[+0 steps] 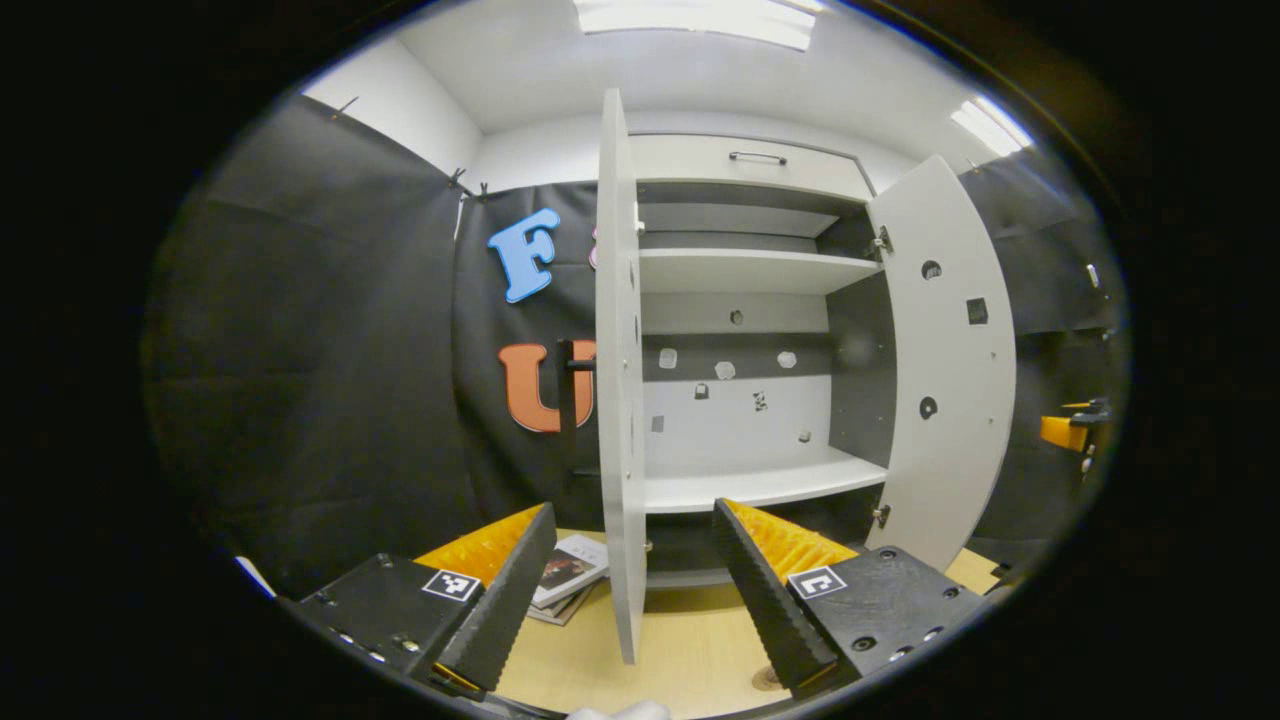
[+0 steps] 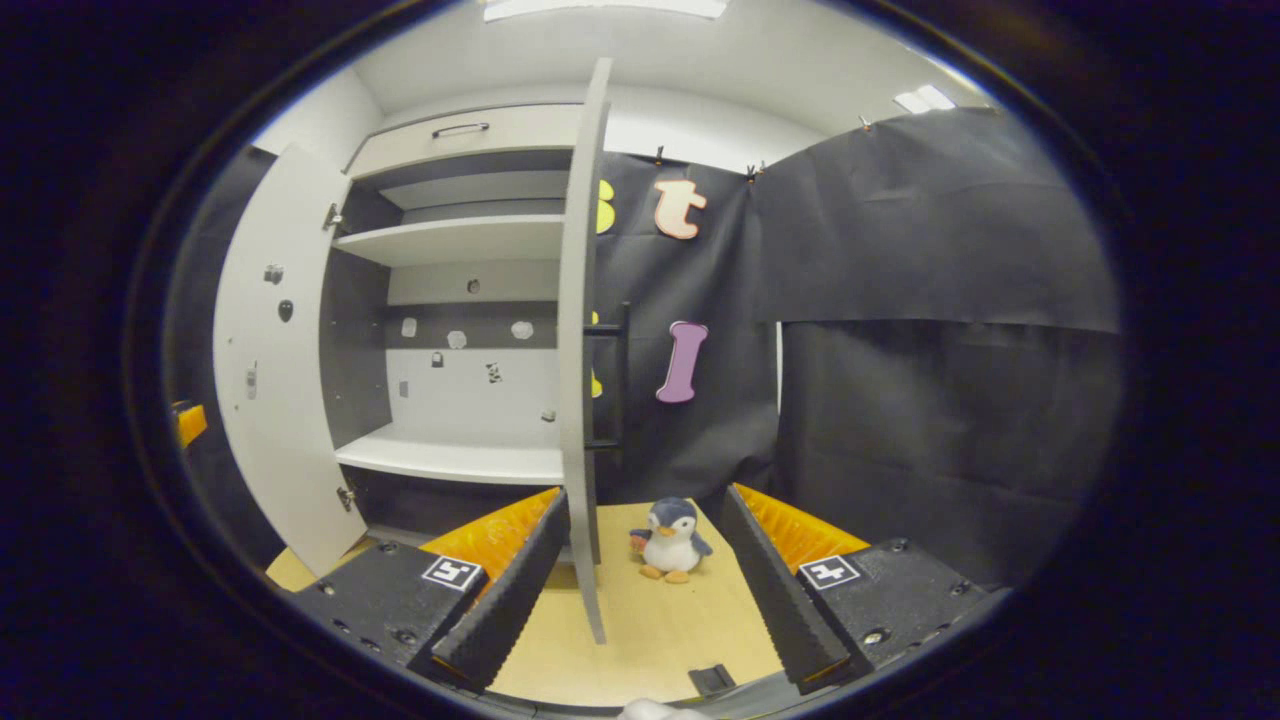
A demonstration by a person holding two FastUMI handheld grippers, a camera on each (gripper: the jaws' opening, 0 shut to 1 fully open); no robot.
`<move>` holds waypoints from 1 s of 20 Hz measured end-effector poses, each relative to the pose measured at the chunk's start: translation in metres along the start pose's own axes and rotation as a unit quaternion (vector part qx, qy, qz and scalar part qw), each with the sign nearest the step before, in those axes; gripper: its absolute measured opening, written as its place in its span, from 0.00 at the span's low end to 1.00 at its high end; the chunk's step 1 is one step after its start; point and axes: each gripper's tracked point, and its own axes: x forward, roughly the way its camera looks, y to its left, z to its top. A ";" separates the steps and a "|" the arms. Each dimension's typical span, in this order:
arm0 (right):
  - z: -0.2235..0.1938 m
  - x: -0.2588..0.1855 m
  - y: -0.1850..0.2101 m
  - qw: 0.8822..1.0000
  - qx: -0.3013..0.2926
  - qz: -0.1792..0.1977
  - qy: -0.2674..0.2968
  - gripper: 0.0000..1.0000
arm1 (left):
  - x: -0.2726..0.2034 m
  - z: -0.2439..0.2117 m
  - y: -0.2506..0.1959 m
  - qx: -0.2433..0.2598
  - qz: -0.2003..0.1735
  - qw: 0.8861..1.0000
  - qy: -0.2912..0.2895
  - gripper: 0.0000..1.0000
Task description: Grasp the bottle in the cabinet with the left hand and place it on the coaster, then close the right door with the right hand and the left door with the left hand.
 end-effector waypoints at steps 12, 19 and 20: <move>0.058 0.124 -0.049 0.999 0.005 0.046 -0.003 1.00 | 0.015 0.029 -0.067 0.012 0.002 1.000 0.004 0.99; 0.063 0.139 -0.025 0.995 0.000 0.103 -0.008 0.98 | 0.023 0.031 -0.087 0.012 0.012 1.000 0.009 0.99; 0.064 0.140 -0.024 0.994 0.000 0.106 -0.010 0.95 | 0.024 0.030 -0.086 0.012 0.014 1.000 0.010 0.99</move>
